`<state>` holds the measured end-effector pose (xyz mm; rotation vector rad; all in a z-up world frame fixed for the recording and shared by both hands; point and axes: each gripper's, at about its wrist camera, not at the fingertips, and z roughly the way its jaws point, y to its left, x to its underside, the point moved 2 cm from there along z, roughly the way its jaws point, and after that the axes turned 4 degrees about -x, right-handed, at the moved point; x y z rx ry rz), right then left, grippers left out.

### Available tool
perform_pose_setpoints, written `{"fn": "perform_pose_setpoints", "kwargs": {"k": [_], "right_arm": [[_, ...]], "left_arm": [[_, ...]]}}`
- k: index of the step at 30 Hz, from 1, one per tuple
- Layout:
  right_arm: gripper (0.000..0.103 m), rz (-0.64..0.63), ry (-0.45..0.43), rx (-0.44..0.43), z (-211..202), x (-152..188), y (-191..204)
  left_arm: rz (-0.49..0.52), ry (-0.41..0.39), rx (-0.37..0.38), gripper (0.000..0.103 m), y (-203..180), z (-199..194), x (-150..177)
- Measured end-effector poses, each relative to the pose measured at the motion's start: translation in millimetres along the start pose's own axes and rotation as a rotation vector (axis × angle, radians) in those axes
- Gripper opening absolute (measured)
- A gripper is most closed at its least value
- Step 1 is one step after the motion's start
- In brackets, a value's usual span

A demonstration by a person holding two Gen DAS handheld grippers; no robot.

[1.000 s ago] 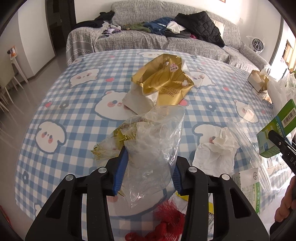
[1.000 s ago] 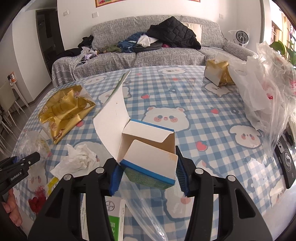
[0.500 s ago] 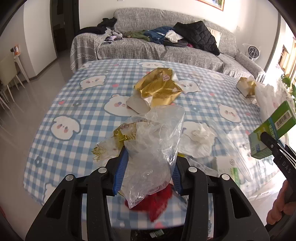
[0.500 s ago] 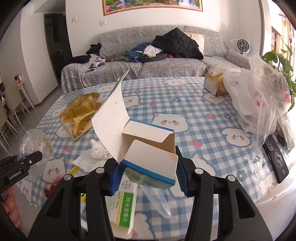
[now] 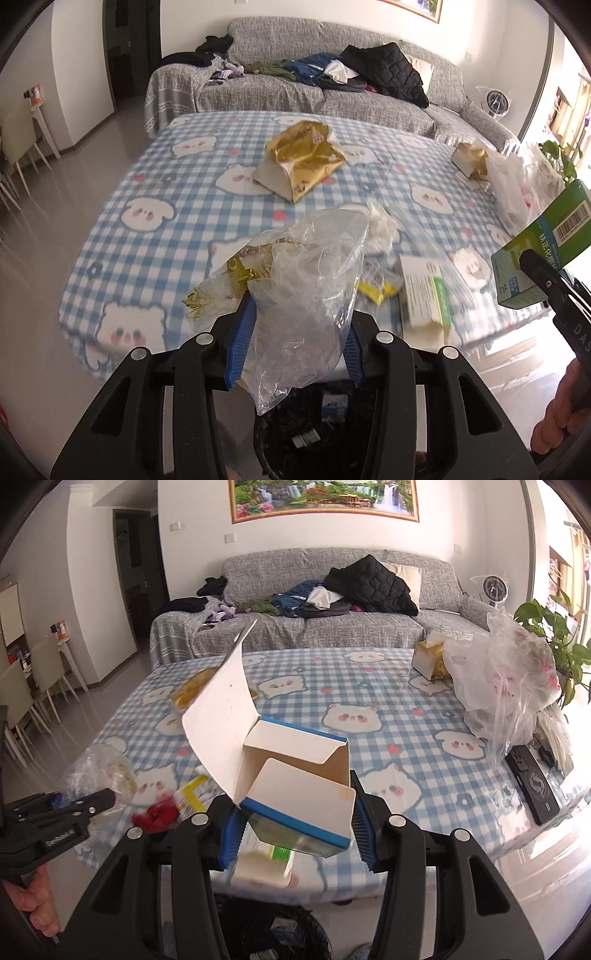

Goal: Collect trash
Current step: 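Carry the plastic bag and green-white box over the trash bin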

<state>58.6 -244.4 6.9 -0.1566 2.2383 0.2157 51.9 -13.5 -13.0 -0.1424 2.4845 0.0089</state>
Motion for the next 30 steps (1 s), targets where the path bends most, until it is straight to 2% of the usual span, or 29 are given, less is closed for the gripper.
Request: {"fn": "perform_pose_setpoints", "kwargs": {"k": [5,16,24,30], "right_arm": [[0.047,-0.022,0.004,-0.012,-20.0,21.1,8.7],[0.047,-0.015,0.052,-0.026,-33.3,84.2,15.0],[0.047,0.003,0.103,-0.04,-16.5,131.3,18.3],[0.047,-0.001,0.15,-0.028,12.3,168.0,19.7]], "left_arm": [[-0.01,0.01,0.014,0.042,-1.1,-14.9,29.0],[-0.028,0.05,0.041,0.042,-4.1,-27.5,90.7],[-0.022,0.107,0.029,0.042,-9.9,3.6,134.4],[-0.025,0.134,0.031,0.042,-8.1,30.7,161.0]]}}
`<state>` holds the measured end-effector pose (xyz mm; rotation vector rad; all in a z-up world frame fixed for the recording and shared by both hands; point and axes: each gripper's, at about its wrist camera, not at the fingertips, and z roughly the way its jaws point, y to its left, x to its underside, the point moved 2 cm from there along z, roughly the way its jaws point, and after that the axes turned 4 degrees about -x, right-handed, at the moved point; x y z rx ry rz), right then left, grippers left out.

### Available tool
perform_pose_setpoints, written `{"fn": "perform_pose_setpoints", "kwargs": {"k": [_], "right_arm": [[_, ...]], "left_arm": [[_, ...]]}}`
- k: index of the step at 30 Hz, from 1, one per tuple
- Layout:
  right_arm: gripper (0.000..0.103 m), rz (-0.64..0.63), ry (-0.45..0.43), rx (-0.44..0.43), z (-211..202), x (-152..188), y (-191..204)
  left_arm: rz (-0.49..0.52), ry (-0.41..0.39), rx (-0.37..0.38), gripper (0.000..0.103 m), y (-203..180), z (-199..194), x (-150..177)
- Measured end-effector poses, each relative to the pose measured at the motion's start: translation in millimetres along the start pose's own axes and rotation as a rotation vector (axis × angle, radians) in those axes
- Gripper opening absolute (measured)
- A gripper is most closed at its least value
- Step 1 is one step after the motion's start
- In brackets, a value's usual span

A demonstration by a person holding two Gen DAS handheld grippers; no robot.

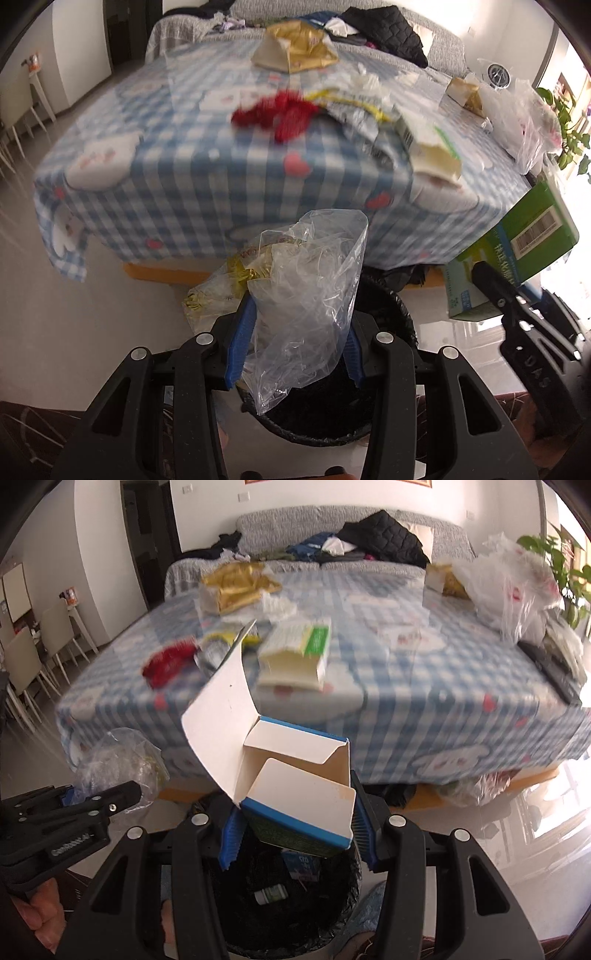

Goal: Collect trash
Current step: 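Carry the plastic bag and green-white box over the trash bin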

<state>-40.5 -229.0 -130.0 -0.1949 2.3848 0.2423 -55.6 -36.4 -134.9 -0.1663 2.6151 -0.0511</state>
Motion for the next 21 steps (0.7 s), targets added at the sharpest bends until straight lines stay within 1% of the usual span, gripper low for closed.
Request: {"fn": "perform_pose_setpoints", "kwargs": {"k": [4,7,14,18,21], "right_arm": [[0.047,0.001,0.025,0.004,16.3,13.7,-0.4],[0.047,0.015,0.041,0.007,22.2,16.6,-1.1],[0.047,0.003,0.037,0.001,15.4,6.5,10.4],[0.047,-0.002,0.035,-0.012,17.6,11.8,14.6],[0.047,0.01,0.048,-0.016,26.2,19.8,11.2]], "left_arm": [[0.002,0.012,0.003,0.042,1.6,14.6,9.7],[-0.004,0.027,0.006,0.042,1.8,19.6,13.3],[-0.001,0.05,0.015,0.042,-2.7,27.4,19.1],[0.012,0.042,0.012,0.042,-4.7,31.7,24.3],[0.013,0.051,0.013,0.042,-4.3,41.1,30.0]]}}
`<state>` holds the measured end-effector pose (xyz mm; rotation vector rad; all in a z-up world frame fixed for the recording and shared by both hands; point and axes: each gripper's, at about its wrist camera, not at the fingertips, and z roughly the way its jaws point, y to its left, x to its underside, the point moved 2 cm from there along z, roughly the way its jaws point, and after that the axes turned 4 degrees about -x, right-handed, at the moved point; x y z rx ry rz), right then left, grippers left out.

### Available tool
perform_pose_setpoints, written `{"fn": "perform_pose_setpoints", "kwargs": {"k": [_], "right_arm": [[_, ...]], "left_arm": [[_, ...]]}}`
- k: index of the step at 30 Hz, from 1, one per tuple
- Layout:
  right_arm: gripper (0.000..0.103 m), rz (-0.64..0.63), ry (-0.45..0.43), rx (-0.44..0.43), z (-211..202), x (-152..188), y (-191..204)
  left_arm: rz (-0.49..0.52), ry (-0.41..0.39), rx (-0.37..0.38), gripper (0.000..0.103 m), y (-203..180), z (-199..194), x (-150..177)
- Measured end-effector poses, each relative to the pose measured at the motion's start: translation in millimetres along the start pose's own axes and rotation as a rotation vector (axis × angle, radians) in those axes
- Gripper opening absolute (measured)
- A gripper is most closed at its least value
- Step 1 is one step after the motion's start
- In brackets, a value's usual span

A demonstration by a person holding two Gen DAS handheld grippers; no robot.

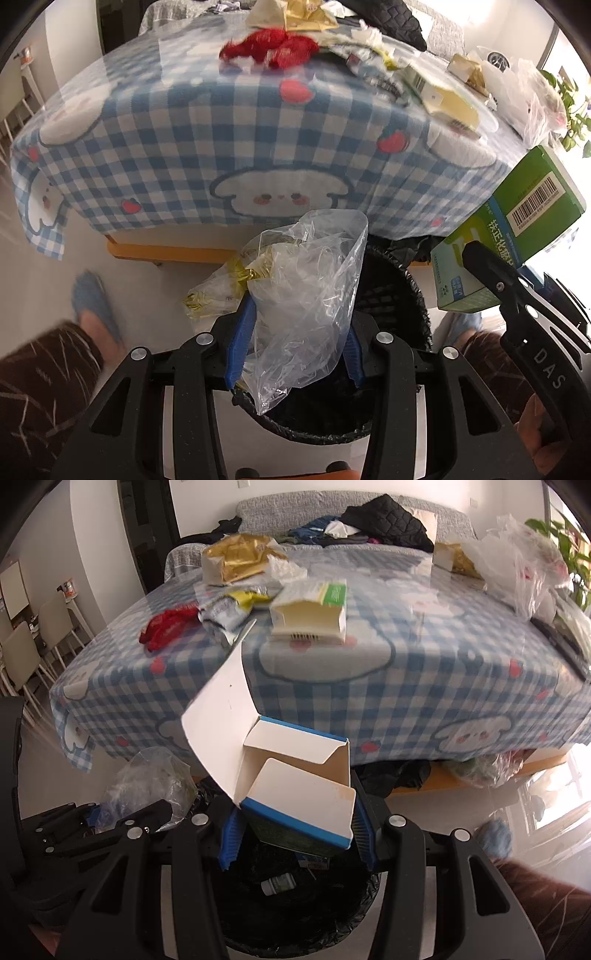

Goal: Collect trash
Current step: 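Carry the plastic bag and green-white box over the trash bin, then open both tools to drop the bag and box into the bin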

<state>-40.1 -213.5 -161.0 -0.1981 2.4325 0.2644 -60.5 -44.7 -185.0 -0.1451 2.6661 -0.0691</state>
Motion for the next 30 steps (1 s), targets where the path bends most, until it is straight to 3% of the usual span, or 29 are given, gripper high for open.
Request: {"fn": "perform_pose_setpoints", "kwargs": {"k": [12,15,17,24,30], "right_arm": [[0.047,0.024,0.069,0.007,41.1,34.0,-21.3],[0.047,0.034,0.078,0.016,43.8,40.4,-27.9],[0.047,0.038,0.085,0.022,45.0,44.1,-32.9],[0.047,0.056,0.075,0.024,42.6,42.0,-42.4],[0.048,0.049,0.078,0.012,44.9,40.9,-38.8]], "left_arm": [[0.012,0.051,0.014,0.042,-5.1,42.4,24.8],[0.022,0.047,0.004,0.046,-6.4,50.5,26.5],[0.025,0.05,0.008,0.05,-6.3,53.4,27.8],[0.036,0.006,-0.012,0.077,-2.4,44.6,24.2],[0.022,-0.024,-0.031,0.09,9.2,39.1,16.6]]}}
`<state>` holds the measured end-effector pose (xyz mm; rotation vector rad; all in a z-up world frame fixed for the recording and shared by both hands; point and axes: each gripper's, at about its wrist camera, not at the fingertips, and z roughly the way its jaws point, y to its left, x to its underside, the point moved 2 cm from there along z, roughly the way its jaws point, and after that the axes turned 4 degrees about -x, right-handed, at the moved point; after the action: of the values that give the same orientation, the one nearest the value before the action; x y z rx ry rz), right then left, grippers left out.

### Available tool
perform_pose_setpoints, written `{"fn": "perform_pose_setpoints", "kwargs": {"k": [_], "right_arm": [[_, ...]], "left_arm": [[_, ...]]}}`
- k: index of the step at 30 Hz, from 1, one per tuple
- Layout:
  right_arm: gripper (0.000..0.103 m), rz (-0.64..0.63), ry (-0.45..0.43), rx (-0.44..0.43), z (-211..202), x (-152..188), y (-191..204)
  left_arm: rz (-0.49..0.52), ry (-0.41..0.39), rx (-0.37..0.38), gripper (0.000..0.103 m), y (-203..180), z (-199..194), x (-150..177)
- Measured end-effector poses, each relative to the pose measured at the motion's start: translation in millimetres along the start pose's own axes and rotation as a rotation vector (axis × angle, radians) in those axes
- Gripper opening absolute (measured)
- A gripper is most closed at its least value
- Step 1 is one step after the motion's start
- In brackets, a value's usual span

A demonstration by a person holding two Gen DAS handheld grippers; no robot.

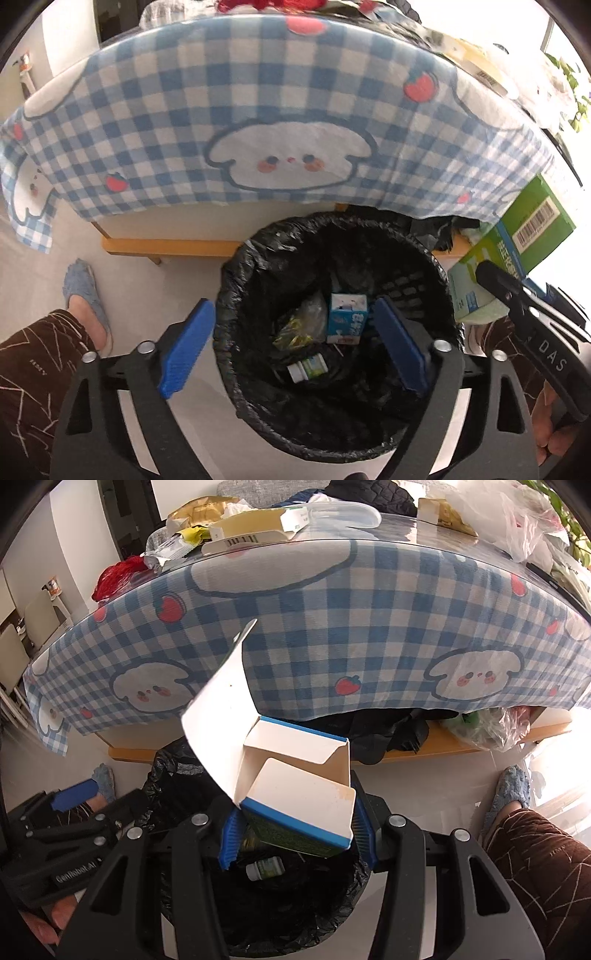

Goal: Collect trash
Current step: 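Open both tools to drop the bag and box into the bin, then grasp the red mesh bag with the left tool while the right tool grasps the clear plastic tube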

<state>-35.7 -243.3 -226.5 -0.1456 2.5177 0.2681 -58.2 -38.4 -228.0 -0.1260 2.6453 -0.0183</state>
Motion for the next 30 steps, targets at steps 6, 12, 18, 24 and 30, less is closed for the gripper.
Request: {"fn": "perform_pose_setpoints", "kwargs": {"k": [6,12,18,24,30], "right_arm": [[0.048,-0.017,0.012,-0.013,5.4,5.2,10.8],[0.049,-0.044,0.022,-0.014,12.5,11.0,23.0],[0.063,-0.038,0.013,-0.013,9.9,7.5,22.6],[0.076,-0.019,-0.019,-0.012,-8.5,-7.0,15.4],[0.081,-0.026,-0.098,0.001,-47.6,-52.8,6.7]], "left_arm": [[-0.015,-0.016,-0.005,0.097,6.1,0.0,-0.3],[-0.018,-0.016,-0.008,0.097,8.9,-0.9,-0.9],[-0.019,-0.02,-0.024,0.097,12.7,-4.4,-5.8],[-0.017,-0.027,-0.035,0.097,16.4,-18.7,-17.2],[0.006,-0.059,-0.038,0.097,17.8,-39.1,-44.0]]}}
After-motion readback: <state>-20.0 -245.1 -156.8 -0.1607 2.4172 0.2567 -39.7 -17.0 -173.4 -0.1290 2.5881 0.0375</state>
